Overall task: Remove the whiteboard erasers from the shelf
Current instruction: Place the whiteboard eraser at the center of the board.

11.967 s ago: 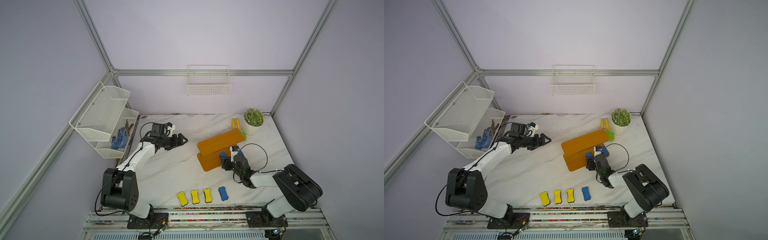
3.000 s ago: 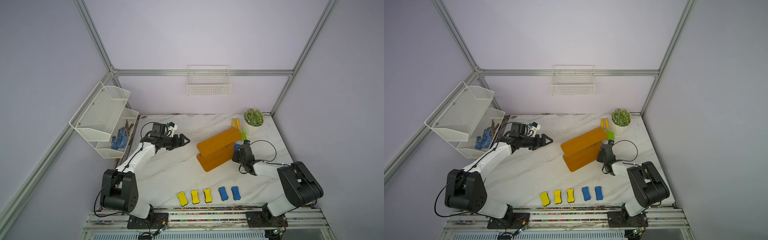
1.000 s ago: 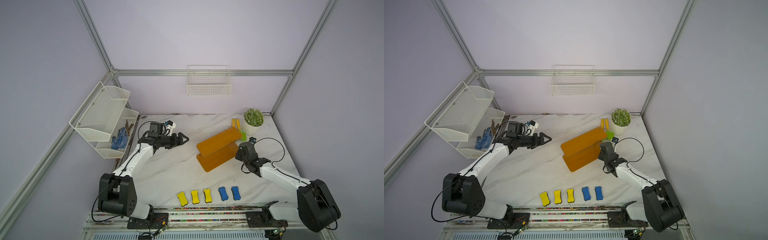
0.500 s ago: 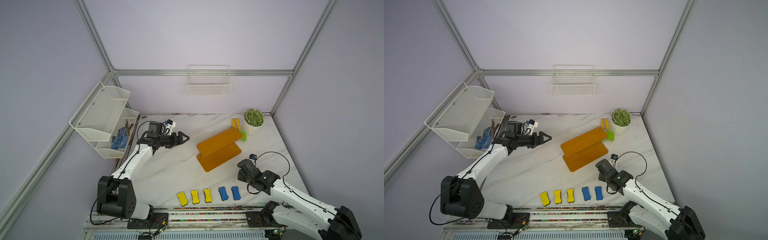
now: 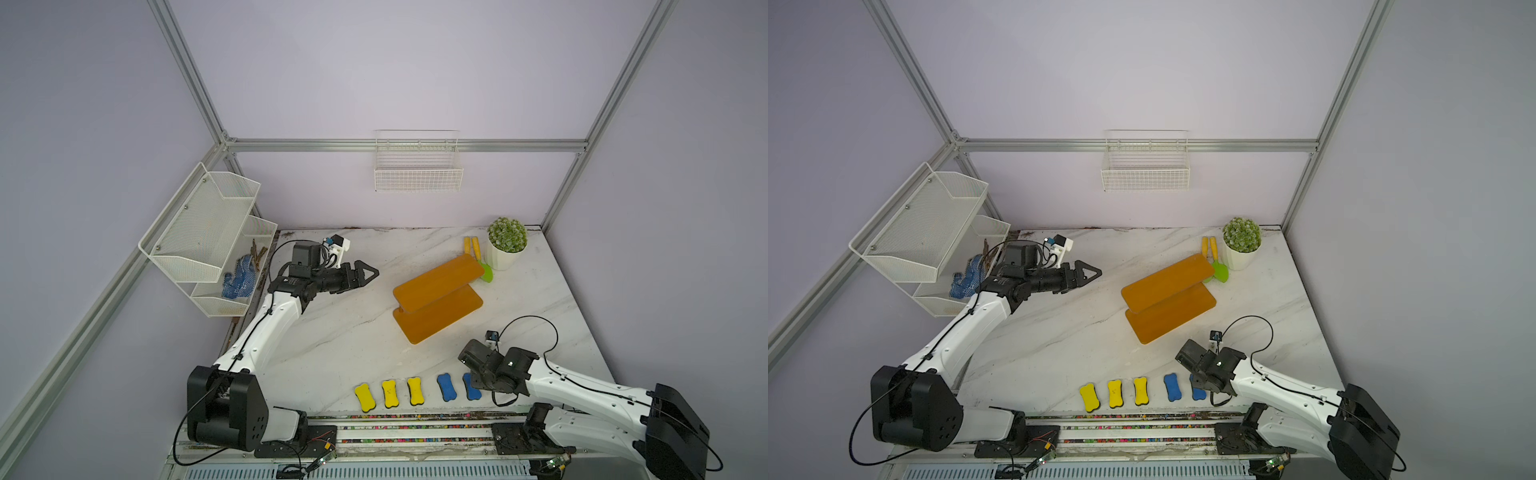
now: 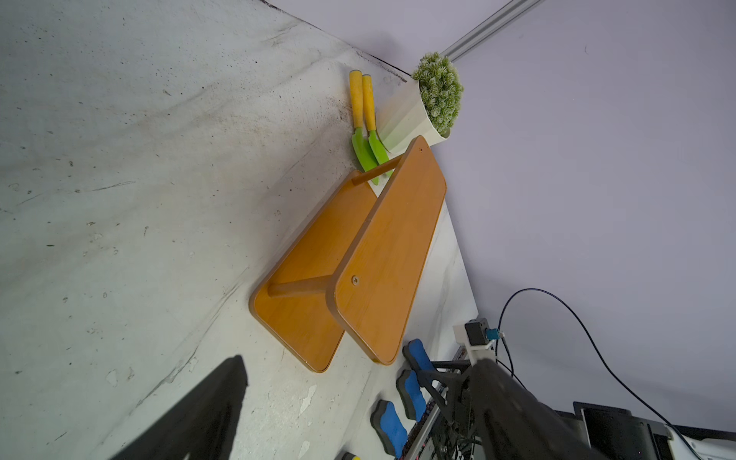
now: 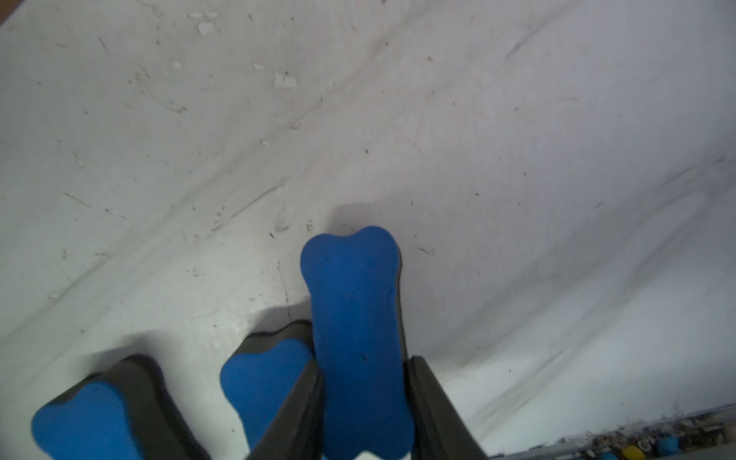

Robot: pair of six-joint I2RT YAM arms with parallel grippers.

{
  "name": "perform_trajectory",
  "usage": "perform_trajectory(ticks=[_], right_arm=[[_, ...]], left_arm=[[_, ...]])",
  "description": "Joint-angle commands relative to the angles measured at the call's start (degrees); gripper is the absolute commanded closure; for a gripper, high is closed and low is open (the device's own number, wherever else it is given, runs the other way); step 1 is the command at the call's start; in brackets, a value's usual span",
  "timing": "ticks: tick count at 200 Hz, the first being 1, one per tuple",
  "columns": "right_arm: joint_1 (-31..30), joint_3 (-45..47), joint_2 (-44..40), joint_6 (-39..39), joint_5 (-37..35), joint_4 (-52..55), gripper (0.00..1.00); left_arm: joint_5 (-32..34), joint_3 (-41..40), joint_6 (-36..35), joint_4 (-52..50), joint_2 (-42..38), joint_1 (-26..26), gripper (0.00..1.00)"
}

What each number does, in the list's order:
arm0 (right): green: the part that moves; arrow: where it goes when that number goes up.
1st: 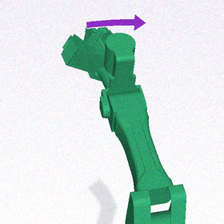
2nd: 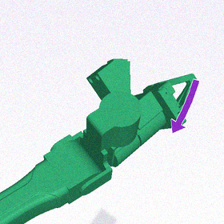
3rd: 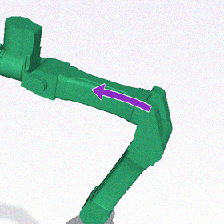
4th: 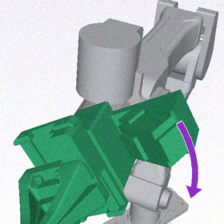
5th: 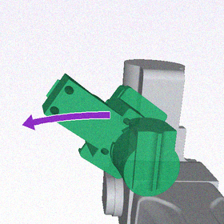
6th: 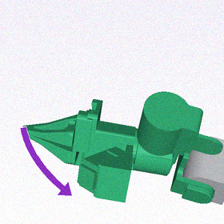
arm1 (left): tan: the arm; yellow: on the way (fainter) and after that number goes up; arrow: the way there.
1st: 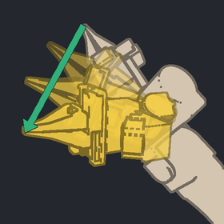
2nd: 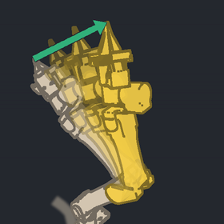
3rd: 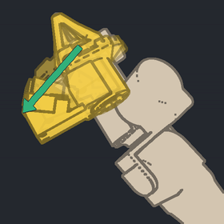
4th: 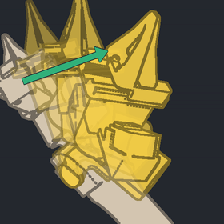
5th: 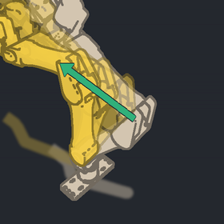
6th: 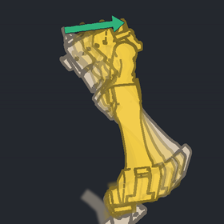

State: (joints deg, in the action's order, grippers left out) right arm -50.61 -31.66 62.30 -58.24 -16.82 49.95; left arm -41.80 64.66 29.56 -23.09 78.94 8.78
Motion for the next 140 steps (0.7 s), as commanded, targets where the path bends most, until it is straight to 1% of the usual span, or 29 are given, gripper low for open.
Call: perform_trajectory(ticks=[1,12,29,40,62,76,86,95,109,124,140], right_arm=[[-1.4,-0.78,0.89,-3.23,0.03,2.82,0.58],[-1.47,-0.8,0.66,-4.57,-0.88,3.17,0.54],[-1.41,-1.32,-0.2,-6.62,-2.8,4.35,0.51],[-1.38,-2.19,-0.73,-7.04,-5.26,5.25,0.48],[-1.42,-3.7,-0.33,-6.96,-10.73,2.87,0.47],[-1.33,-4.87,1.29,-5.11,-12.54,-0.77,0.54],[-1.33,-6.3,3.06,-5.04,-13.2,-1.39,0.59],[-1.33,-7.71,5.09,-5.33,-12.92,-1.24,0.64],[-1.42,-9.02,7.96,-4.56,-11.47,-1.71,0.68],[-1.42,-8.15,8.21,-4.29,-9.73,-4.83,0.72],[-1.43,-6.7,7.38,-4.82,-9.38,-6.91,0.77]], left_arm=[[-1.43,-0.41,0.67,2.31,-2.12,-0.16,0.09],[-1.51,-0.33,0.67,2.27,-2.18,-0.24,0.09],[-1.6,-0.36,0.76,2.34,-2.1,-0.25,0.09],[-1.71,-0.41,0.85,2.38,-1.91,-0.25,0.09],[-1.82,-0.33,0.94,2.52,-1.83,-0.25,0.09],[-1.79,-0.45,0.94,2.62,-1.73,-0.17,0.09],[-1.54,-0.58,0.78,2.68,-1.77,-0.11,0.09],[-1.33,-0.68,0.72,2.57,-1.68,-0.09,0.09],[-1.31,-0.59,0.61,2.56,-1.59,-0.16,0.09],[-1.14,-0.67,0.48,2.63,-1.53,-0.14,0.09],[-0.92,-0.71,0.34,2.52,-1.59,-0.16,0.09]])
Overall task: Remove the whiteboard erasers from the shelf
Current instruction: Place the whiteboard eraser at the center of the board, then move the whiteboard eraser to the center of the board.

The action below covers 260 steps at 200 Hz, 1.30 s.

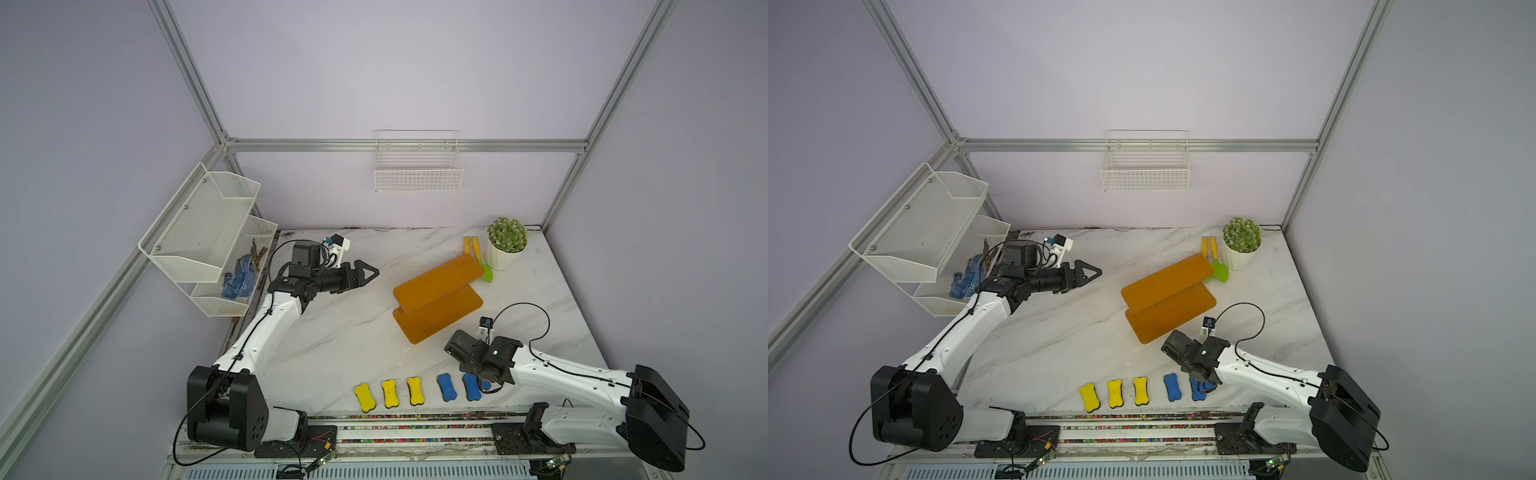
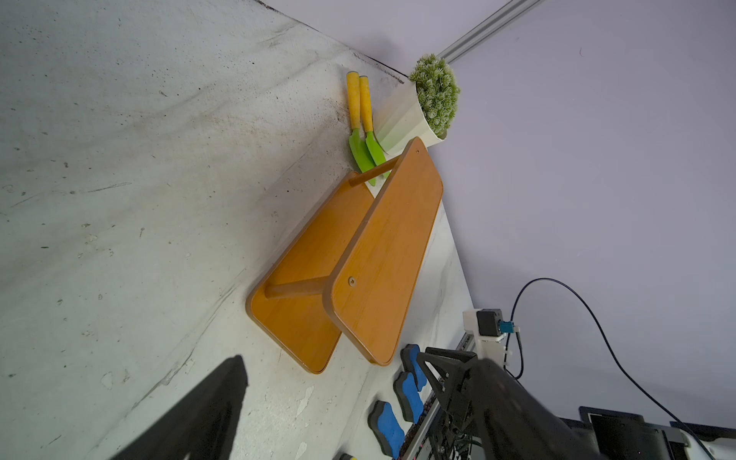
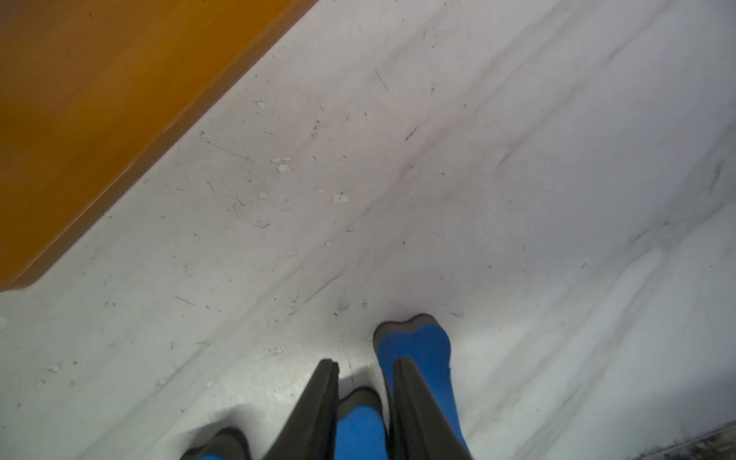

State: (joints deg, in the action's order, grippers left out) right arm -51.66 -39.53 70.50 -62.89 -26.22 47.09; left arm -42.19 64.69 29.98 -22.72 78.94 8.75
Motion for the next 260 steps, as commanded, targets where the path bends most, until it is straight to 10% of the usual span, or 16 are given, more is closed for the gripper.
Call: perform_trajectory(ticks=[1,260], right_arm=[[-0.38,1.28,-0.81,-0.14,-0.02,-4.08,0.78],[0.05,5.95,-3.83,-7.51,1.49,-2.0,0.92]], left_arm=[[-0.52,-0.76,-0.08,2.19,-1.59,-0.14,0.09],[0.47,-0.5,-1.06,1.45,-1.24,-0.17,0.08]])
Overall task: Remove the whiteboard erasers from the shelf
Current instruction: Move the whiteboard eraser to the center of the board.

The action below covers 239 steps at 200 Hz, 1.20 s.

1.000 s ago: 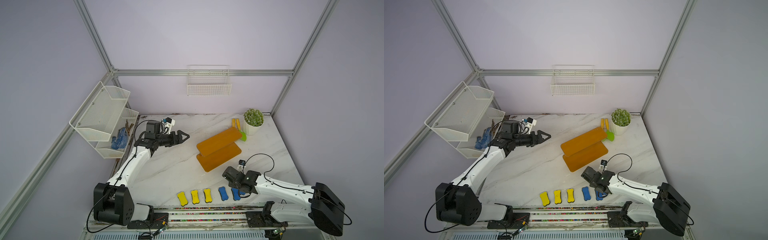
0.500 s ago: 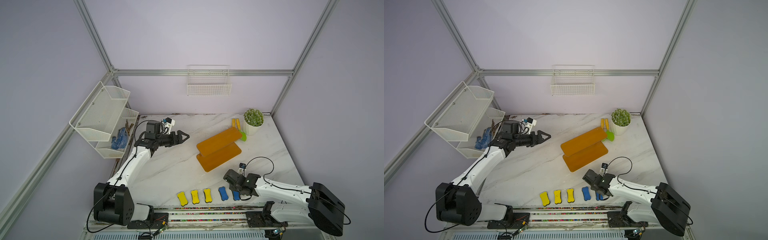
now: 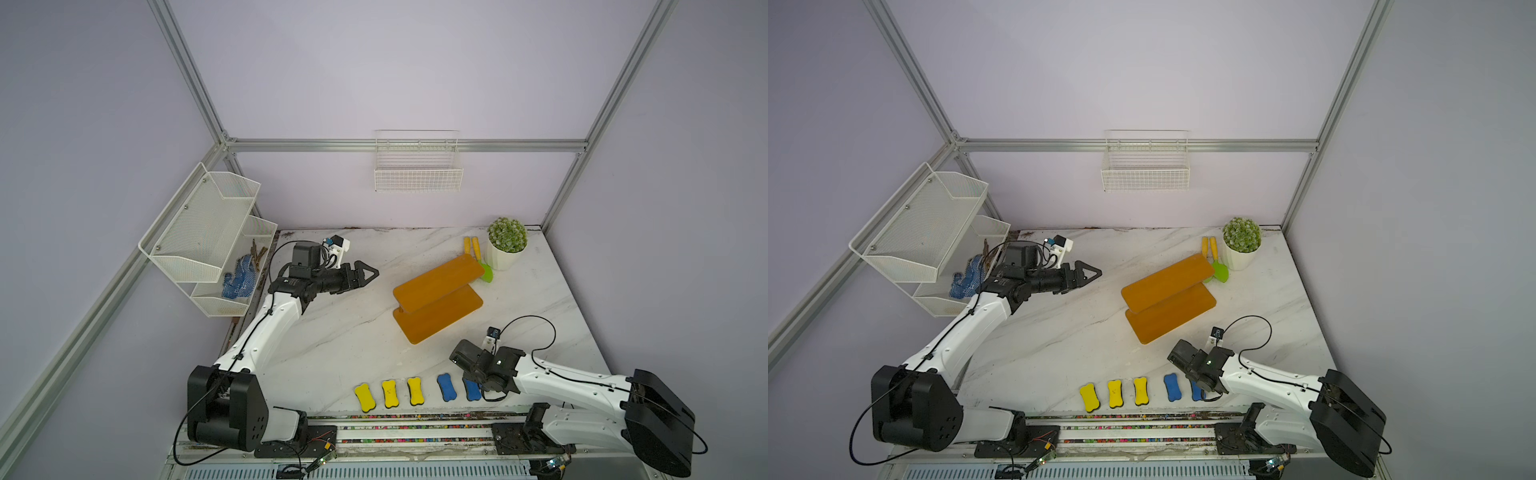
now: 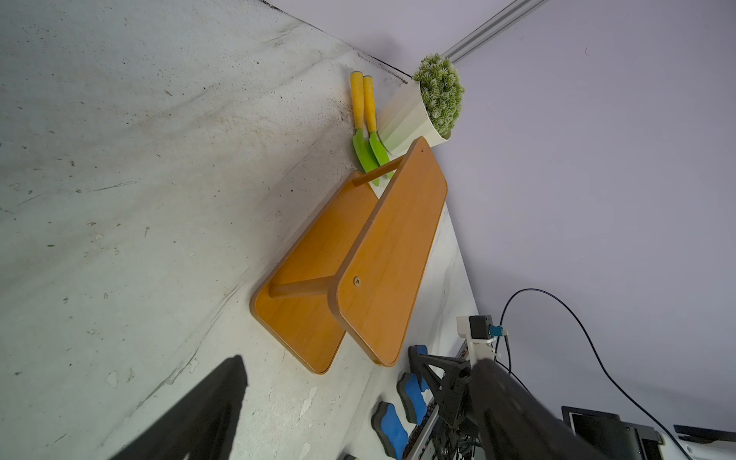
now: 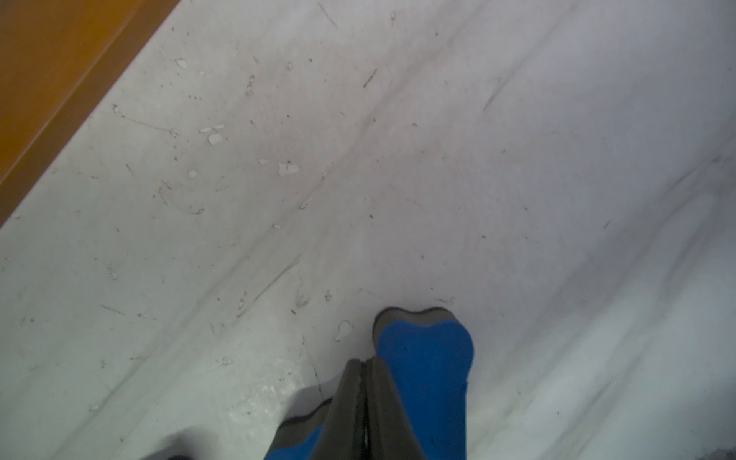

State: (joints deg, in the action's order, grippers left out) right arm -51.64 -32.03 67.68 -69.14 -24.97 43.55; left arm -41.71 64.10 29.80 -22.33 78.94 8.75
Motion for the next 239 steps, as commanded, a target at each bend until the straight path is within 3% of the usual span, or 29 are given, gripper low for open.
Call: perform_trajectory(ticks=[1,89,239], right_arm=[[0.08,-1.54,-1.04,-1.26,0.35,1.54,0.92],[-0.04,1.37,-2.95,-2.76,4.99,0.51,0.95],[-0.12,-1.48,-1.63,-7.61,3.35,9.92,0.99]], left_arm=[[-0.02,0.08,-0.89,1.1,-1.24,-0.2,0.08],[0.32,0.13,-1.15,0.71,-1.55,-0.23,0.08],[0.23,0.48,-1.24,0.46,-1.63,-0.86,0.09]])
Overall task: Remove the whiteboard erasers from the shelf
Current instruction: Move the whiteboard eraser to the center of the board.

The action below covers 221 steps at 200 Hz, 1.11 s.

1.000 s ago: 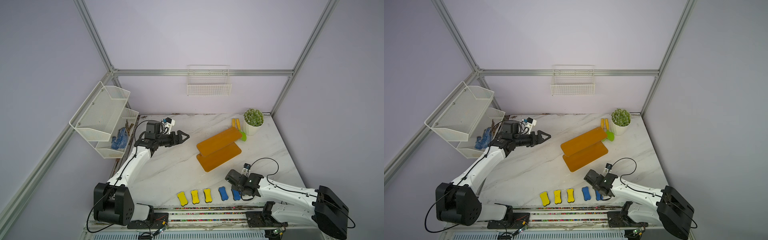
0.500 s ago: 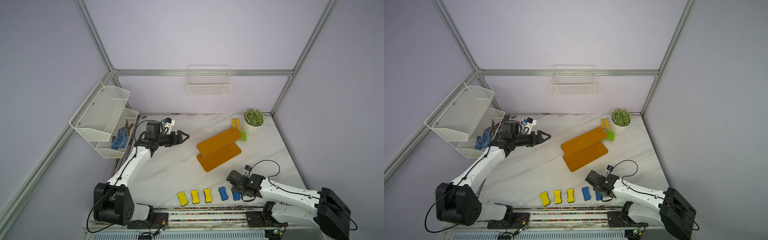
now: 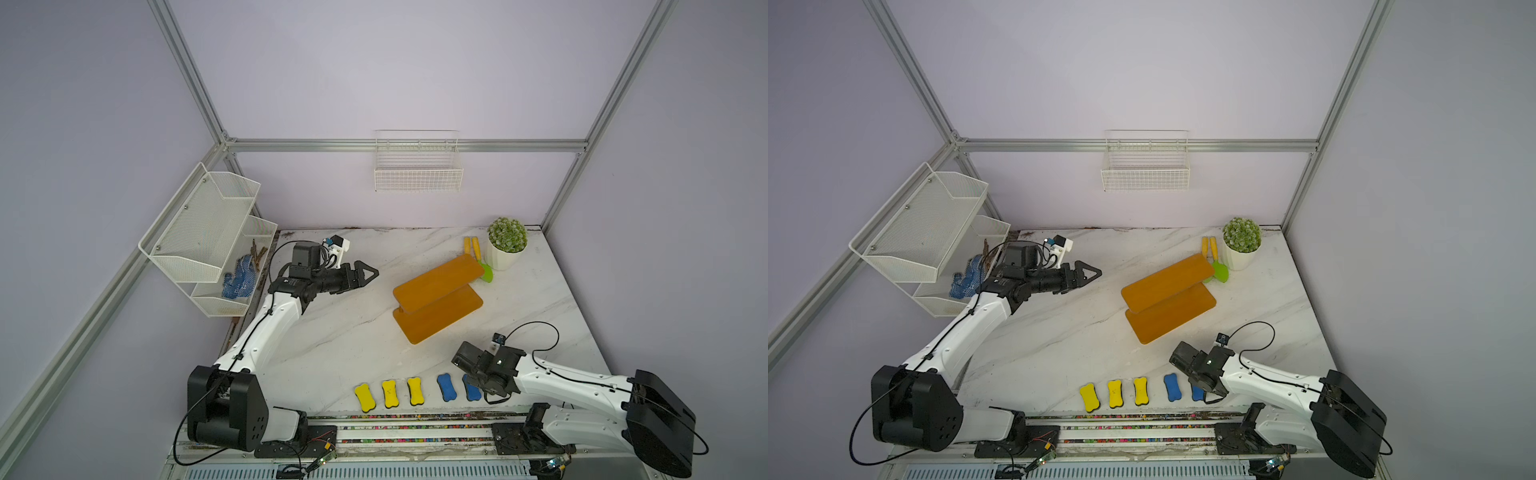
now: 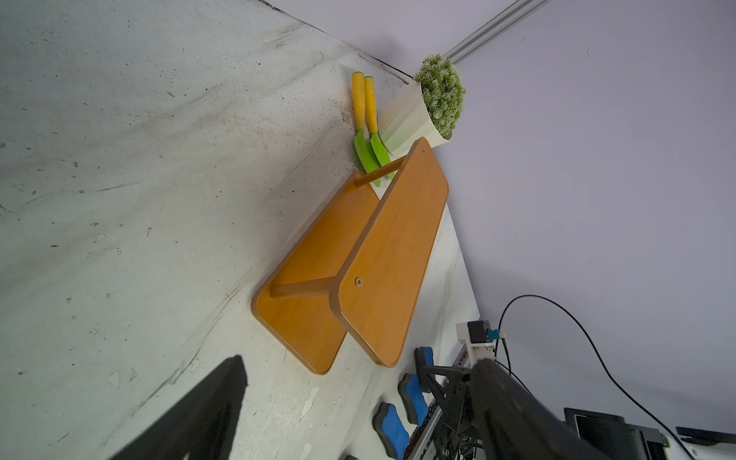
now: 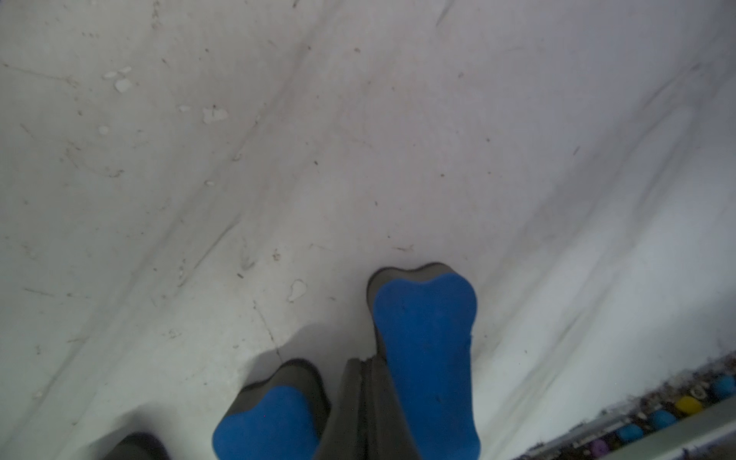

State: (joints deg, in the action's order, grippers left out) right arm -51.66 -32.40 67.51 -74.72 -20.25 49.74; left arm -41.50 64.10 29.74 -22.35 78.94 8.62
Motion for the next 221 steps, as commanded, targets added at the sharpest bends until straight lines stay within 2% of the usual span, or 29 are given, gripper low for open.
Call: perform_trajectory(ticks=[1,38,61,80,103,130,153,221], right_arm=[[-0.1,-1.14,-1.52,-2.07,-1.37,3.8,1.0],[-0.11,-2.41,-2.3,-1.89,-3.43,6.96,0.99],[-0.09,-6.41,-1.98,2.55,-4.61,6.64,0.99],[-0.02,-9.93,-0.69,4.49,-7.47,6.82,0.94],[1.82,-10.12,-1.16,5.55,-11.56,5.67,0.83],[9.16,-7.86,-4.1,10.87,-8.79,1.7,0.71],[14.06,-5.88,-6.32,14.23,-6.64,-0.22,0.68],[15.92,-1.38,-1.43,13.99,-1.96,-6.83,0.67]], left_arm=[[0.01,0.49,-1.17,0.47,-1.66,-0.72,0.08],[-0.12,0.5,-1.09,0.51,-1.71,-1.06,0.08],[0.12,0.42,-1.17,0.46,-1.72,-1.06,0.08],[0.14,0.33,-1.17,0.49,-1.66,-1.06,0.08],[0.19,0.26,-1.17,0.48,-1.61,-0.98,0.08],[0.27,0.24,-1.26,0.48,-1.51,-0.85,0.08],[0.22,0.24,-1.26,0.46,-1.47,-0.8,0.08],[0.6,0.24,-1.52,0.29,-1.33,-0.71,0.08]])
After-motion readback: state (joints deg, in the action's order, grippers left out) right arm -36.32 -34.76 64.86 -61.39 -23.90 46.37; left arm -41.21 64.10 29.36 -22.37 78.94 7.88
